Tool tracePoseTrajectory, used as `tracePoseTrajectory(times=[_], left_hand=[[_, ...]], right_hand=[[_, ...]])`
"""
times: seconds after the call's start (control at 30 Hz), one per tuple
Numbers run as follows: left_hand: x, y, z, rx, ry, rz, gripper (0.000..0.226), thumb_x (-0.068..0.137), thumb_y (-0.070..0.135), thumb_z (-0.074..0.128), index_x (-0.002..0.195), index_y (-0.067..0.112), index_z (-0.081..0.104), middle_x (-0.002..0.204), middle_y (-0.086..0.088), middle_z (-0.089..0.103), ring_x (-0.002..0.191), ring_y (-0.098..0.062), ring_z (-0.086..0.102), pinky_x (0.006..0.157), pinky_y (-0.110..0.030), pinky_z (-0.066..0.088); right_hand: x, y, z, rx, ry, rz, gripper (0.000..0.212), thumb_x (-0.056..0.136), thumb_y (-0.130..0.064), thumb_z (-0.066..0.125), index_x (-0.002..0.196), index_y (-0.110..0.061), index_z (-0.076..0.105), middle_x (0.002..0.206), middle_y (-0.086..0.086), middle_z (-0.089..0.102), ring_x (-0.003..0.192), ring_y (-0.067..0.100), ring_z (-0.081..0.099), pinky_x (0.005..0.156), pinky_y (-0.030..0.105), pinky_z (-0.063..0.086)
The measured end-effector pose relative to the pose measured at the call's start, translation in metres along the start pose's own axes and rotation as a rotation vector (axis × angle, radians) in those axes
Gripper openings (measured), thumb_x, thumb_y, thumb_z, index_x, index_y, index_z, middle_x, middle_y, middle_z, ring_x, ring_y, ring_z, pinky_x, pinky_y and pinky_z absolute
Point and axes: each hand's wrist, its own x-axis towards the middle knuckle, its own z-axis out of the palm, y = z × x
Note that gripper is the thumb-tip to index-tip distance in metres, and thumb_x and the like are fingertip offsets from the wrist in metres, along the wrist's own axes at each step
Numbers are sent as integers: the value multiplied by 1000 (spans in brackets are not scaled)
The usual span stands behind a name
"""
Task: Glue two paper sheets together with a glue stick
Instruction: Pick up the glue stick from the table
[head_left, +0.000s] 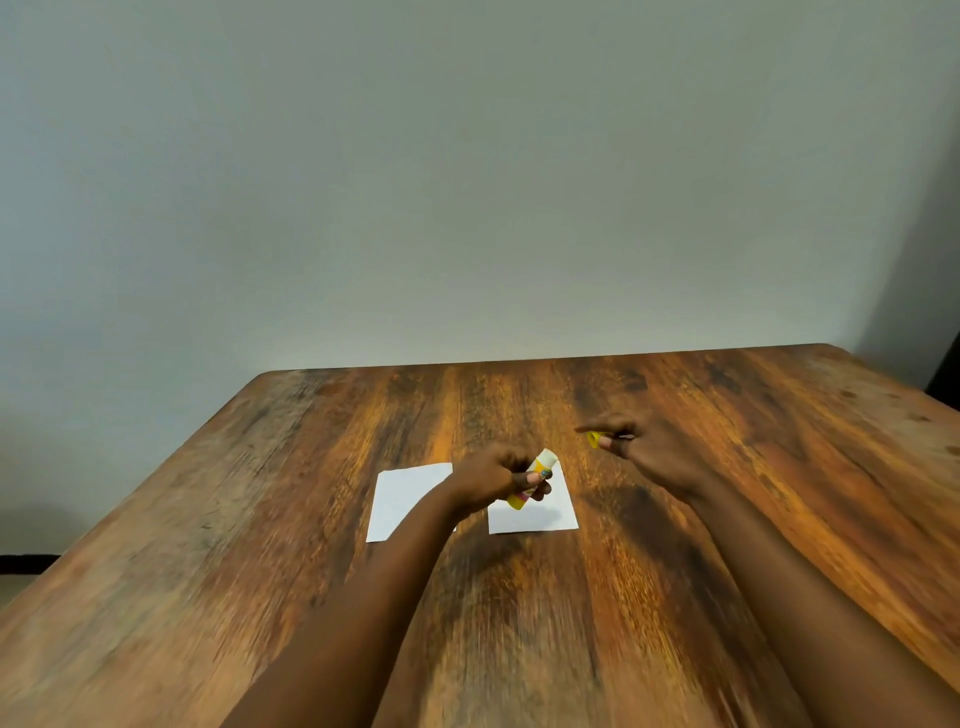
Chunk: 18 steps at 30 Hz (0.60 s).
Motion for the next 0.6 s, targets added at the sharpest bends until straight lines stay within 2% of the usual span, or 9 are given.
tracePoseTrajectory(times=[0.07,0.13,0.2,0.27,0.37,0.43,0.53,0.6], left_hand=[[0,-1,7,-36,25,2,29,97,11,47,118,-6,58,122,-21,64,103,-21,63,77,-16,50],[2,0,12,-86,72,27,28,96,11,48,118,-3,57,123,-20,63,104,-22,62,81,-20,51],[2,1,16,-143,138,42,28,94,12,52,119,-1,58,121,-20,63,105,-27,63,88,-29,51],[3,2,18,-170,200,50,27,92,14,56,116,2,59,119,-19,64,101,-25,63,86,-28,51],[5,3,19,-205,287,42,32,89,17,61,119,4,59,120,-16,64,101,-21,61,90,-30,50],[5,3,19,-279,340,31,37,88,18,63,122,5,58,121,-14,64,104,-21,62,92,-32,50],[5,4,18,-384,395,29,38,88,14,63,124,6,58,123,-11,64,104,-19,62,90,-28,50],[4,4,17,-398,433,22,38,86,13,65,123,6,60,124,-11,64,109,-23,62,96,-33,49]], right_hand=[[-4,14,5,63,37,76,26,92,-6,53,113,-11,67,110,0,63,93,9,54,69,13,42],[-9,28,12,159,110,155,23,91,-6,54,110,-10,67,108,12,66,85,15,56,69,24,44],[-14,40,17,239,195,255,18,90,-8,57,106,-15,62,104,15,64,83,19,60,68,32,50],[-18,51,20,224,222,319,19,89,-13,60,107,-14,53,102,14,63,88,29,62,75,45,53],[-23,61,23,34,190,323,23,89,-12,60,106,-10,46,105,16,64,95,33,61,84,45,48],[-25,66,26,-6,166,333,25,88,-8,59,109,-10,45,112,15,63,101,32,59,88,47,48],[-24,67,28,-129,126,336,37,86,-5,61,120,-14,48,126,11,57,110,26,54,86,34,42],[-22,66,28,-178,121,341,44,84,-2,63,125,-10,49,131,12,53,118,28,50,93,36,40]])
